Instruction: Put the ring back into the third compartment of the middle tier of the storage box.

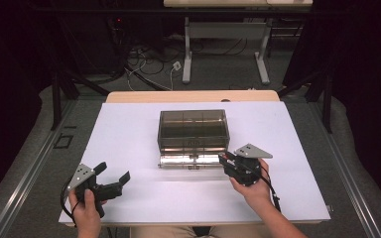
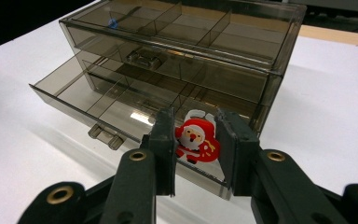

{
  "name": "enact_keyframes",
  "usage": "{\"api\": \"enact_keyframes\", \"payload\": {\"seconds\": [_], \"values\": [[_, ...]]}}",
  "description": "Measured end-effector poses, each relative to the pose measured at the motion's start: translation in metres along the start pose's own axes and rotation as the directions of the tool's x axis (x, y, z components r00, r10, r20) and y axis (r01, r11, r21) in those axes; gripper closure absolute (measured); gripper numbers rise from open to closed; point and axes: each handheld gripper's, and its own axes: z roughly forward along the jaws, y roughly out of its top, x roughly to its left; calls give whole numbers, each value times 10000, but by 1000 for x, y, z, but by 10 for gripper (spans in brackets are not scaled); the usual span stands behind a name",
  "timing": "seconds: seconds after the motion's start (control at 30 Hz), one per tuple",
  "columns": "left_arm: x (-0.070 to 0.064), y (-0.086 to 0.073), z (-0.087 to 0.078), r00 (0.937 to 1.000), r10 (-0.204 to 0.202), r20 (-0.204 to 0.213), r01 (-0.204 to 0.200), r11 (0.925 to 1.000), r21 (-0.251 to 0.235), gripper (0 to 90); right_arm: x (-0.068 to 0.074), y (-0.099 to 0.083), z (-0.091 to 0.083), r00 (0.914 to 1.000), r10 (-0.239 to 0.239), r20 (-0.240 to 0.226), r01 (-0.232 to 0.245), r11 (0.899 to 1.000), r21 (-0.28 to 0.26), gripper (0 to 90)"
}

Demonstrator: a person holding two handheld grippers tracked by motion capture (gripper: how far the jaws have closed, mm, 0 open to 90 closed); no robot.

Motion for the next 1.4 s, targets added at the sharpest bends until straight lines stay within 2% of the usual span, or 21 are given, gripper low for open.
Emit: {"api": "enact_keyframes", "payload": {"seconds": [0.23, 0.33, 1.4], "values": [[0, 0, 0, 10000, 4, 2, -4, 10000, -3, 2, -1, 2, 8, 10000, 5, -45, -4, 9998, 201, 690], [0, 0, 0, 10000, 4, 12, -4, 10000, -8, 2, -3, 3, 12, 10000, 43, -58, -40, 9987, 515, 689], [2, 0, 0, 10000, -23, 40, 23, 10000, -4, 2, -6, 1, 50, 10000, 41, 61, -48, 9927, 1206, 688]]}}
